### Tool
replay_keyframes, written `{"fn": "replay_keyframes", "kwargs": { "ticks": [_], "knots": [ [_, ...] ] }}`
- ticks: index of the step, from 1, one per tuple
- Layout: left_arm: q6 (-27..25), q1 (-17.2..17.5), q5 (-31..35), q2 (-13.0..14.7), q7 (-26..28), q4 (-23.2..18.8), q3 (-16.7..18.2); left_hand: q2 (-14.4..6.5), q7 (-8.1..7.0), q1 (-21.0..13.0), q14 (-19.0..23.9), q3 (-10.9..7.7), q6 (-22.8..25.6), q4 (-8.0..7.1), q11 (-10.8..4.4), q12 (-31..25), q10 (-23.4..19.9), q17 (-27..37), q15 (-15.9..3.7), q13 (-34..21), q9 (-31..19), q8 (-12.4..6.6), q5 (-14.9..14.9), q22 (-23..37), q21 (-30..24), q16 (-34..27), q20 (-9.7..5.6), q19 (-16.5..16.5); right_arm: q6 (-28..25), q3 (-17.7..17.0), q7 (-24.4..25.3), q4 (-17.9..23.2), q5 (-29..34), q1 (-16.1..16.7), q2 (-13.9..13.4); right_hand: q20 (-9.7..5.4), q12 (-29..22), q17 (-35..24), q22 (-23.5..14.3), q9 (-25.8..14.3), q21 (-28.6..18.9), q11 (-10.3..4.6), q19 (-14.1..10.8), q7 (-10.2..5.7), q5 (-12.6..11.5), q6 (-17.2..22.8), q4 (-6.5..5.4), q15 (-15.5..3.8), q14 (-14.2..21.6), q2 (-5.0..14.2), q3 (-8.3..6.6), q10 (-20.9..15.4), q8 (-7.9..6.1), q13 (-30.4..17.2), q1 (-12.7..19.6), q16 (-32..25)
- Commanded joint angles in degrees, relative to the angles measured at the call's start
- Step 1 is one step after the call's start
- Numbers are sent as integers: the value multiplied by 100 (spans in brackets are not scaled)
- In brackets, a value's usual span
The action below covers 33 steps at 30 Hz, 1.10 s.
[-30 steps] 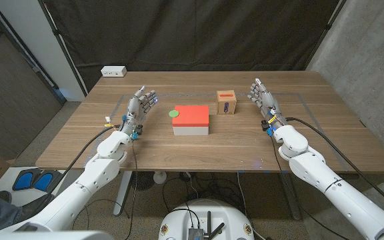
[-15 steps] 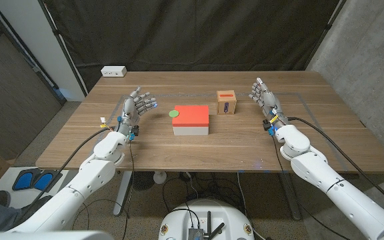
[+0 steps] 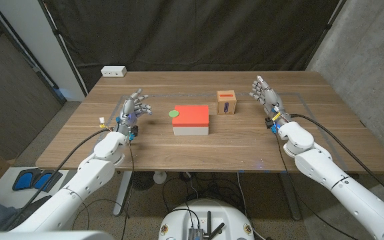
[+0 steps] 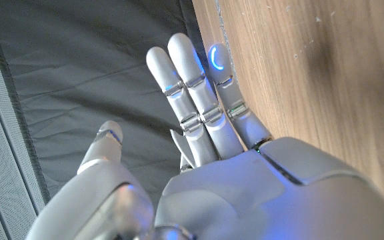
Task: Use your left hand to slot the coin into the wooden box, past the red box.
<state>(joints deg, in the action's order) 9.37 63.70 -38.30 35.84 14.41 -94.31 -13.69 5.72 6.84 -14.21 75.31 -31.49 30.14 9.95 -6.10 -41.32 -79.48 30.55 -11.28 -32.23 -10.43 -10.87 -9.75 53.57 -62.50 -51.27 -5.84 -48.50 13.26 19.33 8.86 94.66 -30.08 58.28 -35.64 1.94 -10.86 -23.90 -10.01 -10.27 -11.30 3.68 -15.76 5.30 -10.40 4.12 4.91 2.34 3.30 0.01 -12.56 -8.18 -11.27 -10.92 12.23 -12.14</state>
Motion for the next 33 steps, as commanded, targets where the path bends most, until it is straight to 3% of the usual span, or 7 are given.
{"fn": "replay_keyframes", "kwargs": {
  "ticks": [1,6,10,17,23,28,33],
  "knots": [
    [-295,182,-78,58,333,-278,131,32,-136,34,476,-85,431,-119,-408,-1047,-224,610,-76,-448,-26,-25,-11,1003,-941,-686,-444,-367,65,37,412,190,306,171,102,11,-54,1,-11,-19,-35,21,-37,2,-14,20,36,18,71,47,-9,-56,-39,5,3,-36],
    [-618,312,-31,137,708,-578,197,20,-269,817,475,-352,886,-308,-530,-2412,-235,1814,-60,-718,-13,-8,-13,1715,-1650,-1873,-631,-585,74,16,532,250,342,278,139,23,-54,10,-11,-19,-31,24,-33,-5,-11,33,52,12,79,59,-16,-70,-37,8,18,-38],
    [-758,428,-292,176,612,-730,292,-74,-332,764,334,-563,1128,-201,-524,-2663,-209,1706,-58,-681,-10,-35,-55,1671,-1810,-1857,-636,-526,11,3,595,328,374,347,114,22,-58,15,-11,-19,-31,29,-37,-10,-10,37,62,16,90,65,-21,-86,-35,10,27,-41],
    [-1059,592,-879,170,517,-941,445,-227,-406,-197,430,-1069,1540,128,-518,-2912,-217,1454,-59,-282,-19,-71,-165,1531,-1953,-2044,-631,-494,-103,-5,613,415,369,431,63,30,-63,27,-11,-19,-32,44,-48,-44,-7,47,92,19,110,83,-41,-116,-34,13,68,-46],
    [-1594,696,-1203,236,917,-1288,528,-90,-499,-1158,440,-1201,2080,138,-527,-3157,-228,1106,-55,36,-40,-155,-218,1469,-2144,-2204,-637,-444,-138,-24,630,460,400,491,11,33,-60,46,-9,-21,-35,37,-72,-50,-14,45,168,32,132,119,-96,-126,-33,14,189,-49],
    [-2090,730,-1522,432,1072,-1573,626,47,-628,-2410,482,-805,2814,71,-540,-3488,-240,-374,-44,623,-141,-276,-232,673,-2008,-2037,-638,-695,-90,-61,616,473,373,555,-3,28,-58,61,-8,-23,-35,23,-83,-66,-22,55,225,18,140,144,-137,-137,-37,15,279,-48],
    [-2556,734,-1773,621,1363,-1848,740,40,-655,-2949,646,-685,2927,78,-522,-3780,-282,-631,-61,729,-215,-322,-268,572,-2112,-2387,-647,-927,-73,-86,613,497,354,627,-21,32,-68,70,-9,-24,-37,13,-95,-73,-25,82,256,19,154,160,-161,-173,-46,15,332,-51]
  ]
}}
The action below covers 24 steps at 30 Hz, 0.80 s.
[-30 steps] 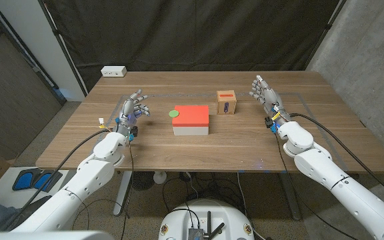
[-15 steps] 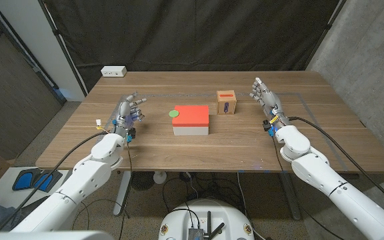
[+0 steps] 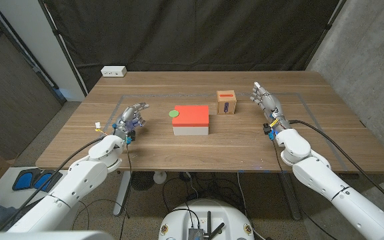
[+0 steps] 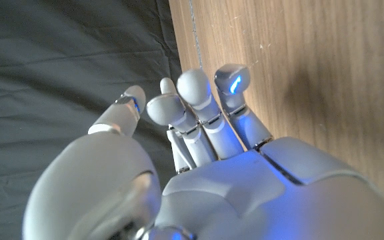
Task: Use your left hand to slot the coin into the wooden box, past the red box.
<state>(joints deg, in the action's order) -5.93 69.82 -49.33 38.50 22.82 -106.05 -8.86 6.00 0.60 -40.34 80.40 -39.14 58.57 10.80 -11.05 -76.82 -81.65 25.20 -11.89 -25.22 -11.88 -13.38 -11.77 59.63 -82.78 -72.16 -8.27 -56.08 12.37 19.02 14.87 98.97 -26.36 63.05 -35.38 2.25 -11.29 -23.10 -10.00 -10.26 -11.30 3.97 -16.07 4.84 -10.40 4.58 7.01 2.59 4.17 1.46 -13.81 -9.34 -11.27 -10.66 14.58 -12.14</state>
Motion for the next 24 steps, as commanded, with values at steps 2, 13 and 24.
{"fn": "replay_keyframes", "kwargs": {
  "ticks": [2,13,24],
  "knots": [
    [-1196,110,-765,415,655,-759,306,-16,-56,-373,97,86,54,-66,-22,-368,-44,-126,0,71,-134,-102,-83,137,-140,-521,-393,-256,10,-65,13,78,-26,181,-60,7,-25,-7,-9,-24,-38,-13,-69,-23,-26,42,54,-2,69,20,-43,-62,-47,-11,111,-51],
    [-2180,-146,-1501,849,798,-883,489,109,-47,-433,44,119,-532,-88,-17,-846,-49,-289,4,201,-409,-183,-74,424,-25,-1099,-390,-435,-132,-69,10,199,-7,226,-153,22,-25,9,-10,-26,-33,3,-70,-28,-24,72,94,5,79,36,-71,-86,-49,-11,175,-52],
    [-2647,-252,-2016,1228,670,-928,659,163,37,-443,78,160,-1205,-102,-47,-1062,-20,-384,-2,369,-600,-220,-59,639,83,-1481,-391,-496,-237,-31,8,281,24,196,-173,27,-23,20,-11,-27,-29,12,-68,-25,-19,84,114,16,87,40,-82,-103,-44,-12,204,-53]
  ]
}}
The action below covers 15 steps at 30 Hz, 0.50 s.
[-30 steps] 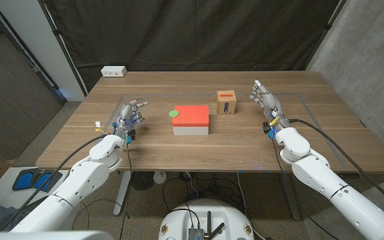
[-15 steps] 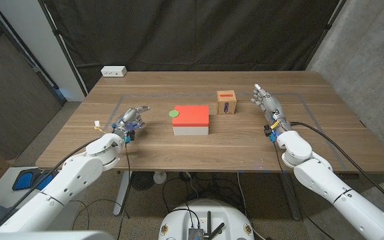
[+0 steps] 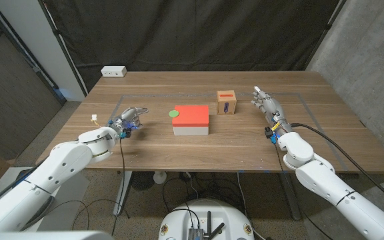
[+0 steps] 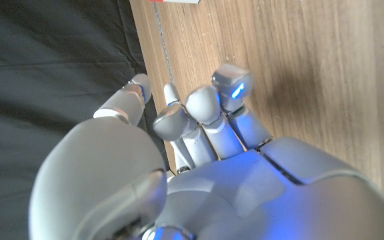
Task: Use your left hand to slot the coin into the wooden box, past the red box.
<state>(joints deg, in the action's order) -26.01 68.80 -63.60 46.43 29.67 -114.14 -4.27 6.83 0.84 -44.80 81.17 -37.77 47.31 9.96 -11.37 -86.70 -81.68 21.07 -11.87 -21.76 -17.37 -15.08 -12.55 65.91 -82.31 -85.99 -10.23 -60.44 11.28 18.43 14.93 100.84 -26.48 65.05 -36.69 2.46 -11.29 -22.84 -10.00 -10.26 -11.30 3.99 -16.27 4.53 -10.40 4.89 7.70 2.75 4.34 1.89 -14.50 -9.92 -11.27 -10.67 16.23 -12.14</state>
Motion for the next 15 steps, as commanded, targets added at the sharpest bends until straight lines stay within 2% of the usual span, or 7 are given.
{"fn": "replay_keyframes", "kwargs": {
  "ticks": [1,2,9,15],
  "knots": [
    [-683,-157,-640,435,85,-143,215,47,17,-23,3,4,-102,-16,-18,-81,-14,38,-5,23,-56,-49,11,14,40,-112,-202,-67,-140,32,9,100,45,-5,-45,8,-23,-6,-11,-27,-28,14,-46,3,-19,54,46,-1,71,-4,-13,-44,-43,-11,41,-53],
    [-700,-159,-659,442,166,-168,229,-40,18,-119,-20,-61,-151,-1,-25,-80,10,43,-7,52,-81,-68,-19,72,22,-135,-205,-86,-158,31,20,110,42,-3,-45,7,-23,-5,-12,-27,-29,10,-48,3,-18,53,46,0,72,-4,-13,-45,-42,-11,42,-54],
    [-1071,-315,-1079,639,192,-85,279,-144,-4,-222,-3,-181,-205,-18,-29,-121,16,284,-6,95,-171,-184,-117,260,-32,-311,-197,9,-203,13,30,159,52,35,-95,15,-23,2,-12,-28,-27,22,-48,-1,-15,60,55,7,86,-2,-18,-60,-38,-11,57,-58],
    [-1395,-541,-1474,785,164,62,227,-91,1,-173,-32,-114,-329,-32,-33,-172,-8,428,-1,75,-194,-203,-145,229,-83,-316,-193,19,-206,11,9,149,25,63,-106,28,-20,8,-13,-28,-24,11,-46,-5,-12,67,60,10,93,-2,-21,-64,-34,-11,65,-61]
  ]
}}
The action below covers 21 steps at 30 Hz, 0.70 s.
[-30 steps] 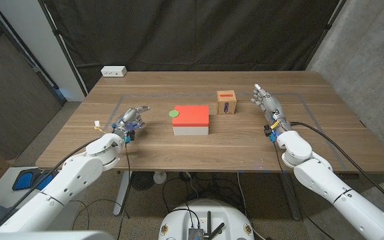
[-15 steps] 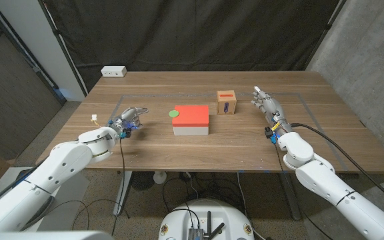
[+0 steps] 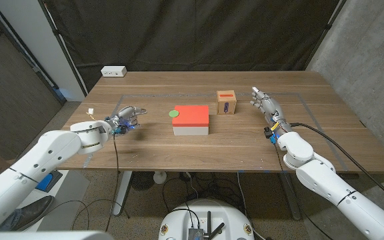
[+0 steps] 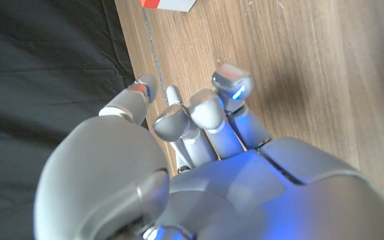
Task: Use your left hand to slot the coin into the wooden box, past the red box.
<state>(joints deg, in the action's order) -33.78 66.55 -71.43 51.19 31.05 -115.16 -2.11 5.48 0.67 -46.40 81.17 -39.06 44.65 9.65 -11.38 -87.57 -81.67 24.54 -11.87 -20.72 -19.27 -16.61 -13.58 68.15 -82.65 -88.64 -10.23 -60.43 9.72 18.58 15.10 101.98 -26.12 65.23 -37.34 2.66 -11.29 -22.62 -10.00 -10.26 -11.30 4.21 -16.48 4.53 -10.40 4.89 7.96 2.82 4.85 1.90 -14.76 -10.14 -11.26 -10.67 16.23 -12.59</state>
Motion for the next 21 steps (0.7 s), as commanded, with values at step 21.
{"fn": "replay_keyframes", "kwargs": {
  "ticks": [21],
  "knots": [
    [-1491,-1368,-1874,576,-292,769,-668,-153,214,310,-49,5,-245,-36,-42,58,56,-361,-16,106,70,-169,19,-338,268,252,-183,-310,-29,33,-130,-126,-33,27,-77,31,-19,-2,-14,-30,-26,-7,-36,-14,-6,79,39,10,70,-2,4,-66,-26,-12,74,-25]
  ]
}}
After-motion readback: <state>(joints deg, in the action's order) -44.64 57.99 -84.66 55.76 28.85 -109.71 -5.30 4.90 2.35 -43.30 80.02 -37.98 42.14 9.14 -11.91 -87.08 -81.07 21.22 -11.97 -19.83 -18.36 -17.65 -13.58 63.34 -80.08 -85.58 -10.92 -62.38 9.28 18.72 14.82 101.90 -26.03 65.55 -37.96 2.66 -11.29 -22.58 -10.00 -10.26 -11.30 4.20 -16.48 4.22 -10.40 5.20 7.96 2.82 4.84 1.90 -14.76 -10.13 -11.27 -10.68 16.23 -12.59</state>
